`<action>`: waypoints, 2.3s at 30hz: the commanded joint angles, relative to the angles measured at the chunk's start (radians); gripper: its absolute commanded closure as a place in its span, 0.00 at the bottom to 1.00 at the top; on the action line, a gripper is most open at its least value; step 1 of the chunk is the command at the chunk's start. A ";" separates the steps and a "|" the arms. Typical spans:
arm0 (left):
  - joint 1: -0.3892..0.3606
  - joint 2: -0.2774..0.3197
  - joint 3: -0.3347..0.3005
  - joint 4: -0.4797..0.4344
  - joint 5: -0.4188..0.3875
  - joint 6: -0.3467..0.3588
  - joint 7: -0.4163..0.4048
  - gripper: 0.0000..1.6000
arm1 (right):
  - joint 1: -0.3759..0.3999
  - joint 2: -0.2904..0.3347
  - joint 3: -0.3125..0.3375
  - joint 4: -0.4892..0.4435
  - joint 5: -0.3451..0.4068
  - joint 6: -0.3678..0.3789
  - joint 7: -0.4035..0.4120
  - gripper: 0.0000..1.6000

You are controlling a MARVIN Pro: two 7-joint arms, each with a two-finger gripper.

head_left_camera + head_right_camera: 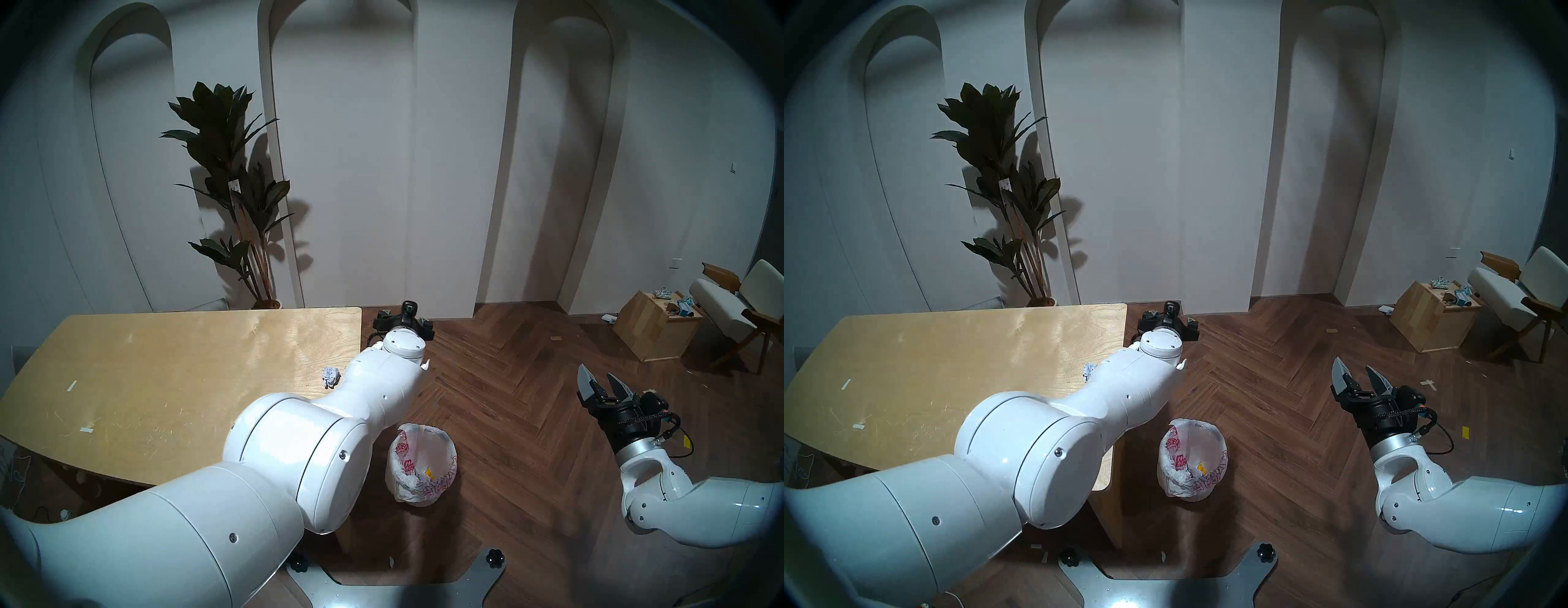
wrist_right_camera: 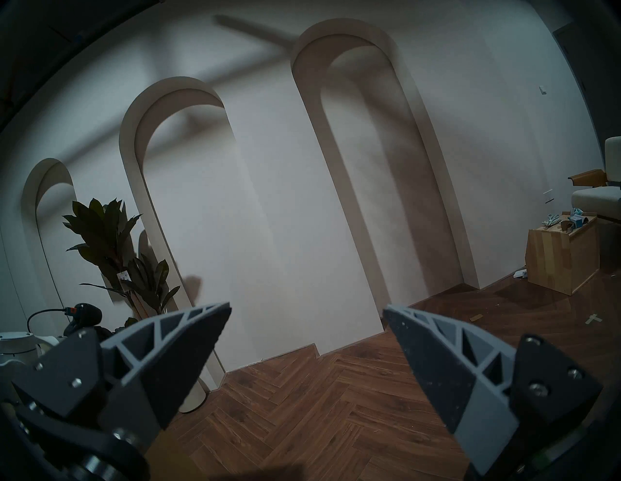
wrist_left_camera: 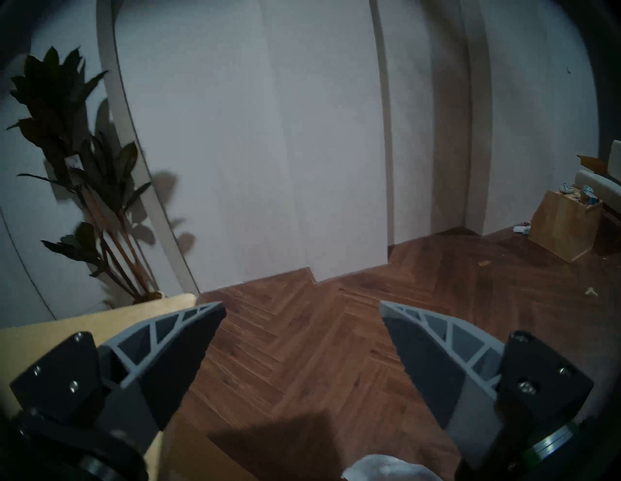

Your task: Put the trash into the trash bin on the ground

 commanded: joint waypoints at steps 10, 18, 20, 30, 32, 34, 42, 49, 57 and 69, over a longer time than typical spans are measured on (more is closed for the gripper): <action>-0.080 0.225 -0.076 -0.113 0.029 -0.038 0.148 0.00 | 0.007 0.002 0.004 -0.002 0.000 -0.004 0.000 0.00; -0.079 0.323 -0.099 -0.148 0.051 -0.020 0.199 0.00 | 0.008 0.002 0.001 -0.001 0.000 -0.003 0.000 0.00; -0.074 0.348 -0.098 -0.155 0.059 -0.018 0.205 0.00 | 0.009 0.002 0.000 -0.001 0.000 -0.002 0.000 0.00; -0.032 0.416 -0.107 -0.167 0.077 -0.011 0.210 0.00 | 0.009 0.002 -0.004 0.000 0.000 -0.001 0.001 0.00; -0.021 0.423 -0.107 -0.167 0.079 -0.011 0.207 0.00 | 0.010 0.002 -0.005 0.000 0.000 -0.001 0.001 0.00; -0.013 0.427 -0.107 -0.167 0.080 -0.012 0.204 0.00 | 0.010 0.002 -0.006 0.000 -0.001 -0.001 0.001 0.00; 0.006 0.458 -0.110 -0.183 0.086 -0.024 0.210 0.00 | 0.011 0.002 -0.009 0.001 -0.001 -0.001 0.001 0.00; 0.027 0.480 -0.107 -0.203 0.093 -0.031 0.207 0.00 | 0.013 0.002 -0.012 0.001 -0.001 -0.001 0.001 0.00; 0.072 0.537 -0.114 -0.202 0.098 -0.023 0.200 0.00 | 0.014 0.002 -0.015 0.001 -0.001 -0.001 0.001 0.00; 0.113 0.616 -0.115 -0.225 0.111 -0.033 0.169 0.00 | 0.016 0.002 -0.019 0.002 -0.001 -0.001 0.001 0.00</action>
